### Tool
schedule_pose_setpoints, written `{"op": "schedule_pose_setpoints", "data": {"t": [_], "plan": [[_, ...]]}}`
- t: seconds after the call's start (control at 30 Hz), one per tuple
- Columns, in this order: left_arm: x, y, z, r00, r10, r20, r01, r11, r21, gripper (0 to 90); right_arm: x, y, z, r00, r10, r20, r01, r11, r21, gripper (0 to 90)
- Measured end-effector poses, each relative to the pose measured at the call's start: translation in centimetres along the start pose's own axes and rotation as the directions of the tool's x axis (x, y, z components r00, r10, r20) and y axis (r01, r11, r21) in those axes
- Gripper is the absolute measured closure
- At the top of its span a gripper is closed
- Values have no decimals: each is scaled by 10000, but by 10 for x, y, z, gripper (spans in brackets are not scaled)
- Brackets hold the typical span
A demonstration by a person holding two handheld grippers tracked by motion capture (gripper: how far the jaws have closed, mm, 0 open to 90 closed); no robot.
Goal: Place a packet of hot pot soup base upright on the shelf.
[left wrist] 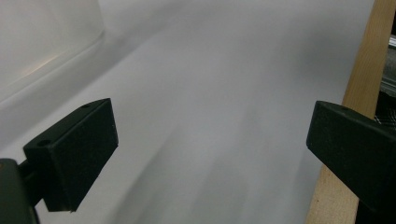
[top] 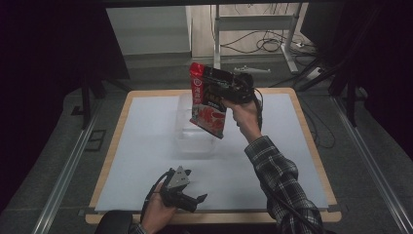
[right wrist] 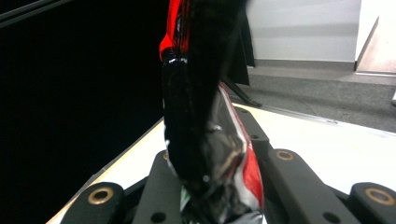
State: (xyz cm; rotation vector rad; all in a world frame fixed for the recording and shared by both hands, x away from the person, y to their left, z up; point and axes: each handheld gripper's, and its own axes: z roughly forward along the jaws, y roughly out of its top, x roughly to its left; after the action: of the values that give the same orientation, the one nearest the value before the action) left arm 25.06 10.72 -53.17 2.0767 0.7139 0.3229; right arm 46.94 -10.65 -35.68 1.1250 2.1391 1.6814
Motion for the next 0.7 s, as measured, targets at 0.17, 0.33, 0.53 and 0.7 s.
{"op": "schedule_pose_setpoints", "data": {"t": [0.17, 0.33, 0.53, 0.7], "plan": [[0, 0, 0, 9999, 105, -16, -104, 9998, 173, 18, 5, -1, 14, 9999, -115, -126, 114, 9999, -48, 764], [0, 0, -1, 9999, 104, -19, -104, 9998, 185, 18, 11, -4, 29, 9996, -215, -197, 216, 9998, 49, 763], [1, 0, -1, 10000, 59, -11, -59, 9998, 195, 18, 18, -11, 44, 9977, -516, -446, 530, 9981, 301, 763], [1, 0, -1, 10000, 49, 12, -49, 9997, 236, 19, 18, -21, 51, 9970, -673, -387, 695, 9957, 612, 762]]}}
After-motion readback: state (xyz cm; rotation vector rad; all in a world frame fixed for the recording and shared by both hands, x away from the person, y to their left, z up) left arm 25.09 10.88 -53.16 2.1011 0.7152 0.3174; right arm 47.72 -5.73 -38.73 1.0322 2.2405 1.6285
